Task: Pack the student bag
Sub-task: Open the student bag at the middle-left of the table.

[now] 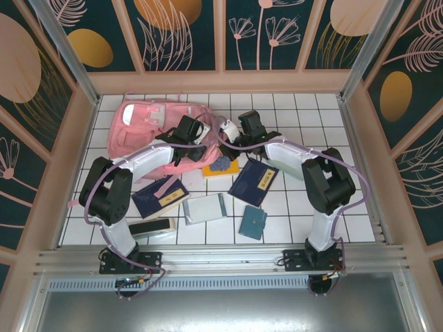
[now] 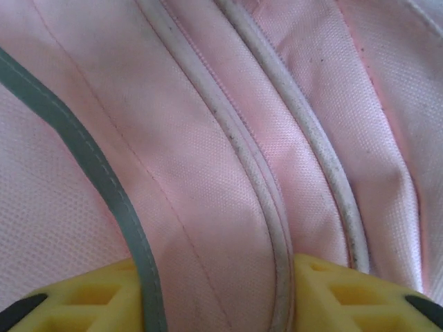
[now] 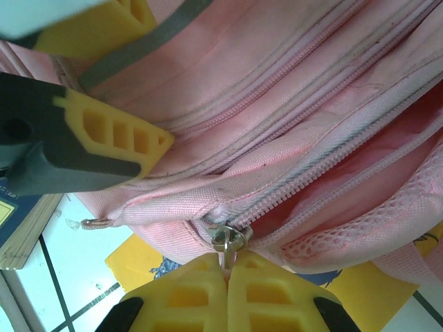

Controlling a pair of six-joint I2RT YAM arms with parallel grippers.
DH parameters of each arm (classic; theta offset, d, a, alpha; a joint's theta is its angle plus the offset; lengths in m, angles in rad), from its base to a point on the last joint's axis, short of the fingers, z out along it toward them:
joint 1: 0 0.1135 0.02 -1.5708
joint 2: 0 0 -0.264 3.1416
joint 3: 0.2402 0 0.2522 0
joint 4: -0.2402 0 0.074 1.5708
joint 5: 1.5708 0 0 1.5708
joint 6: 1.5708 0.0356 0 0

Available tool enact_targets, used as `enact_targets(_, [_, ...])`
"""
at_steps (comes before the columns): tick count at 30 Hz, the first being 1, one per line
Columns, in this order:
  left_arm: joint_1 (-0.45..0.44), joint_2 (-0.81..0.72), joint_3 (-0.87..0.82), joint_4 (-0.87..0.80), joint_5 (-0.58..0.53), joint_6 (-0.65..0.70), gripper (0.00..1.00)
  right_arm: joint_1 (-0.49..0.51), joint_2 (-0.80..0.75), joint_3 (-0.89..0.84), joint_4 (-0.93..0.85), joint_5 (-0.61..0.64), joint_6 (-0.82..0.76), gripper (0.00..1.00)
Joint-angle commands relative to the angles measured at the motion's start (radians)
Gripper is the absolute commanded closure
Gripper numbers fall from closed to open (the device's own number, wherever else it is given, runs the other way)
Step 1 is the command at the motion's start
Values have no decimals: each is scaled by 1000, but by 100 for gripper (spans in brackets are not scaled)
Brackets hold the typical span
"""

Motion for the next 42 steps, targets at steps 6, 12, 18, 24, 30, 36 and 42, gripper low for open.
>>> enact_targets(6, [59, 47, 11, -4, 3, -43, 100, -1, -72, 1, 53, -45, -4, 100])
enact_targets(12, [76, 1, -22, 19, 43, -66, 100, -1, -54, 3, 46, 4, -3, 100])
enact_targets(18, [81, -75, -34, 23, 89, -79, 100, -22, -65, -31, 90, 68, -6, 88])
enact_targets(24, [86, -158, -64, 49, 106, -95, 100, -35, -92, -102, 153, -82, -82, 59])
enact_targets(30, [87, -193, -73, 61, 127, -109, 100, -32, -35, -92, 168, -116, -79, 40])
enact_targets(36, [89, -239, -71, 65, 135, -112, 100, -12, 4, -111, 265, -38, -70, 45])
enact_targets(42, [92, -277, -74, 68, 134, -117, 100, -12, 42, -115, 335, -30, -39, 51])
